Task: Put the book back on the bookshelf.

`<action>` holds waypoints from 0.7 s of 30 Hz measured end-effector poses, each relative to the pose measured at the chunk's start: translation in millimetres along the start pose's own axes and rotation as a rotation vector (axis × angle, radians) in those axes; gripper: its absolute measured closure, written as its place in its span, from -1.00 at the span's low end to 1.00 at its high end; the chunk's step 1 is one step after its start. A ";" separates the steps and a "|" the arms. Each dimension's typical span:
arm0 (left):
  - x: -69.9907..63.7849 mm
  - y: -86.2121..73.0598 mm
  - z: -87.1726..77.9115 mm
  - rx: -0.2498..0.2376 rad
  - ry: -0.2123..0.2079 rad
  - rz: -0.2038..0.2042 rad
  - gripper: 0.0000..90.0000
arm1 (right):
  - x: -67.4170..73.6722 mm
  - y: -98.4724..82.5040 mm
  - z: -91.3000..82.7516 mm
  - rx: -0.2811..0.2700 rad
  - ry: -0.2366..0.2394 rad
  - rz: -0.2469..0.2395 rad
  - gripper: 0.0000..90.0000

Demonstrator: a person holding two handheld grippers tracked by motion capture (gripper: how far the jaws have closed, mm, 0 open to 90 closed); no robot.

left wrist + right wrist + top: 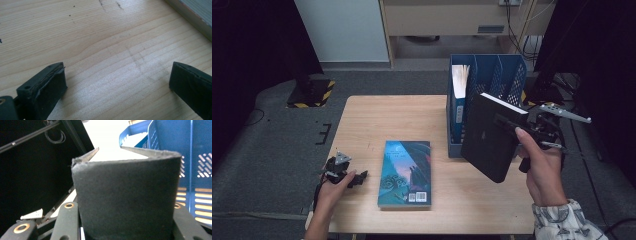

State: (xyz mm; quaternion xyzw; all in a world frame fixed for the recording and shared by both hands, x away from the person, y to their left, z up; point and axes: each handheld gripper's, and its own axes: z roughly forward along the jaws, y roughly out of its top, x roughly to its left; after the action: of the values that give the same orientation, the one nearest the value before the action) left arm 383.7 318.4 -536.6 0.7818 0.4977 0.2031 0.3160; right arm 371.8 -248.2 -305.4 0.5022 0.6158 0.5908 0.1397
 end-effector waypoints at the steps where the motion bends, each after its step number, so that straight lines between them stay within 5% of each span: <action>1: -0.2 0.1 0.1 0.000 0.000 -0.001 -1.00 | -0.2 1.6 -0.3 -0.001 -0.001 0.005 0.16; 21: -0.4 0.0 0.3 -0.002 0.000 -0.002 -1.00 | -21.8 37.7 8.5 -0.060 -0.104 -0.003 0.16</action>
State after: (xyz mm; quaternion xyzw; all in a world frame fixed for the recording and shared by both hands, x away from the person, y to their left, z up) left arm 383.7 317.9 -536.7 0.7808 0.4985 0.2034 0.3169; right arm 405.3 -267.9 -284.0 0.5267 0.5906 0.5820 0.1873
